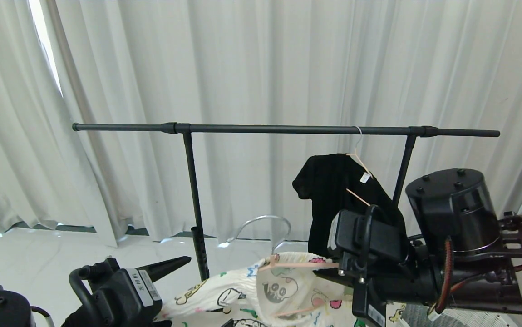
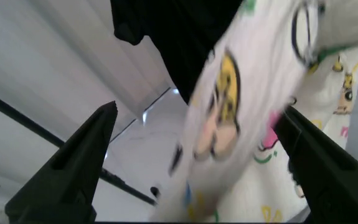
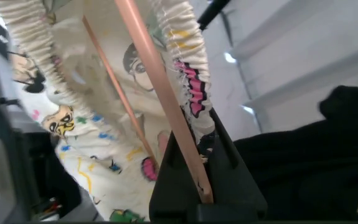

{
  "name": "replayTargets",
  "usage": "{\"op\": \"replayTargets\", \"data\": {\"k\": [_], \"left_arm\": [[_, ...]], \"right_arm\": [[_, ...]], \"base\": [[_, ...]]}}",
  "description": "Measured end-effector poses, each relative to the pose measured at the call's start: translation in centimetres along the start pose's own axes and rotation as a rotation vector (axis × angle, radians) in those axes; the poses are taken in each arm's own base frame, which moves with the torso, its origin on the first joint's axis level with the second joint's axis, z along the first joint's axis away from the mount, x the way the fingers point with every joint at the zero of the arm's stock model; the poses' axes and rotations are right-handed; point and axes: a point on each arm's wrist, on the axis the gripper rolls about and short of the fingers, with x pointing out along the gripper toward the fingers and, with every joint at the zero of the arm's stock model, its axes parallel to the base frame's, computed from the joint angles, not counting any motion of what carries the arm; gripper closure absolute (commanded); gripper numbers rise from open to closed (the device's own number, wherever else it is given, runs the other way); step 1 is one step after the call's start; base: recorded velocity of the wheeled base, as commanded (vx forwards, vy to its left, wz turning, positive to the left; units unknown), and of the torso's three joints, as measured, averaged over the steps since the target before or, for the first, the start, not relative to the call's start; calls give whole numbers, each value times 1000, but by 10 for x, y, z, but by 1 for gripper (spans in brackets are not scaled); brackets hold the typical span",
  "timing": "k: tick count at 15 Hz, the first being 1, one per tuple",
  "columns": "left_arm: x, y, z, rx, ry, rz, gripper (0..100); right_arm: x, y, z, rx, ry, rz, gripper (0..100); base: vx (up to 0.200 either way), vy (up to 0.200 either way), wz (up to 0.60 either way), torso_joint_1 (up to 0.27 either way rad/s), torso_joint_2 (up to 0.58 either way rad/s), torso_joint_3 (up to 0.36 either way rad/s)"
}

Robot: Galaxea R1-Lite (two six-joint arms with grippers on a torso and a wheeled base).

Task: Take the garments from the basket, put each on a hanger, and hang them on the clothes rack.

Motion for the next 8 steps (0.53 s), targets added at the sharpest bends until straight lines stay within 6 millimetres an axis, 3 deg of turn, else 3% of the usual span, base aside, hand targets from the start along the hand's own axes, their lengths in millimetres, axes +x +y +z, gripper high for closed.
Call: {"op": "replayTargets", "data": {"k": [4, 8], "left_arm": [[0, 12, -3, -30, 18, 74, 0], [-8, 17, -9, -124, 19, 114, 0]], "right_arm": [[-26, -21, -14, -7, 2, -105, 100], [-50, -29, -29, 23, 11, -183, 100]], "base": [[0, 0, 0, 0, 0, 0], [0, 0, 0, 0, 0, 0]]}}
